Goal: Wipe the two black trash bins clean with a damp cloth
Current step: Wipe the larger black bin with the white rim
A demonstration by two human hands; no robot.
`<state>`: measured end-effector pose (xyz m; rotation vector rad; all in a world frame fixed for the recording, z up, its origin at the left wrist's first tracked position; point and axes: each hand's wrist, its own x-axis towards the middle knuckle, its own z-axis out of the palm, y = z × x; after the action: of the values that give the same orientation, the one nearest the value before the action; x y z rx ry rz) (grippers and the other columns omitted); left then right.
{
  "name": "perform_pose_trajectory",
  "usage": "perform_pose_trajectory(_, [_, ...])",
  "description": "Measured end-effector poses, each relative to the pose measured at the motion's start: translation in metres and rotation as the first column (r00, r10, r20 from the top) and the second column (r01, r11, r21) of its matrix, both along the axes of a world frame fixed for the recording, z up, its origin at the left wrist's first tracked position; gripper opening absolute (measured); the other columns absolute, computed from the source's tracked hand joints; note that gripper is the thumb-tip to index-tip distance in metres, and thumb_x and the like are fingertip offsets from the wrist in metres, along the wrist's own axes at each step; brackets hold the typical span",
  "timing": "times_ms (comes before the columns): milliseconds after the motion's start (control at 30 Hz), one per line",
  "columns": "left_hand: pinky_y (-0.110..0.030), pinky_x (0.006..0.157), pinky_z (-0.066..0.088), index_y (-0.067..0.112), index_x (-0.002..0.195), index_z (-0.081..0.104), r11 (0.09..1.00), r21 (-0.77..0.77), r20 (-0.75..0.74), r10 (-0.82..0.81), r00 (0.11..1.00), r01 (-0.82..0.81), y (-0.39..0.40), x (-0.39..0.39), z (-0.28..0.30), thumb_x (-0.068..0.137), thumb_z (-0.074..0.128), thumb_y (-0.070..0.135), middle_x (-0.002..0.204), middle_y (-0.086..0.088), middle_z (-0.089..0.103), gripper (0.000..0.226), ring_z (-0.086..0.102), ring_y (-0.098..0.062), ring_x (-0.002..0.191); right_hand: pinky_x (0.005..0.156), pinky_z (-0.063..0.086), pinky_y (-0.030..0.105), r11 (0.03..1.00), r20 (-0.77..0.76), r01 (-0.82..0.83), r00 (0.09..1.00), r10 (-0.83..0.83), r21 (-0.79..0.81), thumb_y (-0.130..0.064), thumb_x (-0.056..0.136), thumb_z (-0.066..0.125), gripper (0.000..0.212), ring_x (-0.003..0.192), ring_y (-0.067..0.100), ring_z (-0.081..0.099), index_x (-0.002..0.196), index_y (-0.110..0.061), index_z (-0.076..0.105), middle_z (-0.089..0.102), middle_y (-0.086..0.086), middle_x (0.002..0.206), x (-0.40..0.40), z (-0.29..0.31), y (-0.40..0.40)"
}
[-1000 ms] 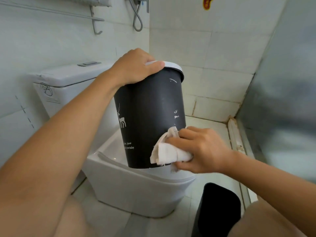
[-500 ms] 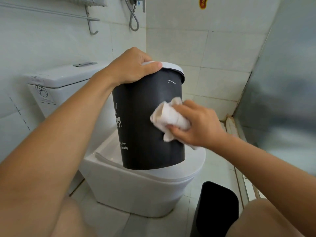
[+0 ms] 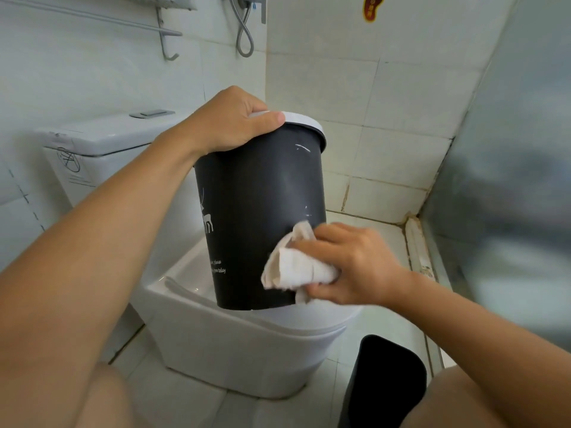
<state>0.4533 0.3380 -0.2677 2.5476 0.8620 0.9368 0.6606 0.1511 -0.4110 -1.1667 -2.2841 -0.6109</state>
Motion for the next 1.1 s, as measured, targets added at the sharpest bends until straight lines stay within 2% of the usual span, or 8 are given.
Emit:
perform_pose_trajectory(233, [-0.023,0.050,0.021,0.019,0.060,0.027,1.000,0.002,-0.006,-0.031,1.000,0.031,-0.003,-0.003,0.002,0.103,0.062,0.041,0.059,0.005,0.022,0.059,0.023,-0.012,0.055,0.058,0.053,0.040,0.969,-0.487,0.243,0.851,-0.195,0.036,-0.052,0.081,0.066,0.035,0.067,0.017,0.056,0.104,-0.026,0.071,0.056,-0.009,0.083,-0.008,0.045,0.038])
perform_pose_trajectory(333, [-0.023,0.050,0.021,0.017,0.061,0.026,0.999,-0.007,0.009,-0.037,0.999,0.037,-0.003,-0.003,0.001,0.102,0.062,0.042,0.059,0.004,0.021,0.060,0.022,-0.013,0.055,0.056,0.051,0.038,0.974,-0.461,0.221,0.871,-0.171,0.057,-0.050,0.083,0.068,0.033,0.066,0.014,0.052,0.104,-0.024,0.071,0.054,-0.013,0.084,-0.013,0.039,0.029])
perform_pose_trajectory(467, [-0.032,0.057,0.021,0.012,0.063,0.032,1.000,-0.022,0.022,0.015,1.000,-0.014,0.000,-0.001,-0.001,0.101,0.061,0.048,0.063,0.000,0.023,0.059,0.024,-0.017,0.059,0.055,0.051,0.040,0.998,-0.195,0.064,0.979,-0.063,-0.003,-0.043,0.081,0.075,0.041,0.071,0.023,0.059,0.115,-0.020,0.073,0.063,-0.001,0.089,-0.010,0.006,-0.004])
perform_pose_trajectory(633, [-0.030,0.056,0.023,0.018,0.059,0.029,0.999,-0.034,0.009,0.029,1.000,-0.028,0.004,0.005,0.000,0.101,0.062,0.047,0.054,0.009,0.024,0.061,0.025,-0.012,0.052,0.053,0.050,0.037,0.998,0.026,0.007,1.000,-0.006,-0.058,-0.051,0.080,0.077,0.047,0.074,0.022,0.061,0.120,-0.026,0.073,0.064,-0.004,0.092,0.009,-0.016,-0.017])
perform_pose_trajectory(800, [-0.027,0.053,0.021,0.017,0.058,0.031,0.999,0.007,-0.037,-0.054,0.998,0.054,-0.008,0.016,0.005,0.102,0.064,0.039,0.053,0.008,0.023,0.060,0.025,-0.010,0.053,0.052,0.052,0.039,0.987,-0.234,0.143,0.965,-0.122,0.076,-0.051,0.081,0.070,0.042,0.071,0.022,0.062,0.112,-0.023,0.073,0.064,-0.003,0.088,0.011,0.030,0.016])
perform_pose_trajectory(933, [-0.028,0.054,0.023,0.018,0.056,0.031,0.999,-0.014,-0.021,-0.045,0.999,0.045,-0.004,0.014,0.003,0.101,0.066,0.043,0.051,0.010,0.026,0.061,0.027,-0.010,0.052,0.061,0.053,0.041,0.942,-0.580,0.336,0.766,-0.277,-0.006,-0.060,0.078,0.058,0.037,0.069,0.018,0.060,0.086,-0.025,0.067,0.061,-0.006,0.079,0.006,0.070,0.047])
perform_pose_trajectory(1000, [-0.032,0.057,0.025,0.019,0.056,0.031,0.998,-0.031,-0.008,-0.052,0.999,0.051,-0.001,0.012,0.002,0.098,0.066,0.049,0.053,0.011,0.025,0.062,0.027,-0.011,0.054,0.062,0.053,0.041,0.921,-0.614,0.388,0.720,-0.324,-0.032,-0.061,0.079,0.056,0.039,0.068,0.017,0.059,0.082,-0.023,0.062,0.060,-0.008,0.078,0.000,0.074,0.053])
perform_pose_trajectory(1100, [-0.034,0.059,0.028,0.019,0.054,0.034,0.998,-0.026,-0.014,-0.057,0.998,0.056,0.001,0.010,0.002,0.091,0.062,0.061,0.052,0.011,0.030,0.062,0.030,-0.011,0.054,0.054,0.047,0.034,0.952,-0.428,0.294,0.874,-0.231,0.088,-0.055,0.081,0.065,0.031,0.065,0.016,0.053,0.089,-0.025,0.068,0.055,-0.010,0.079,-0.019,0.066,0.041])
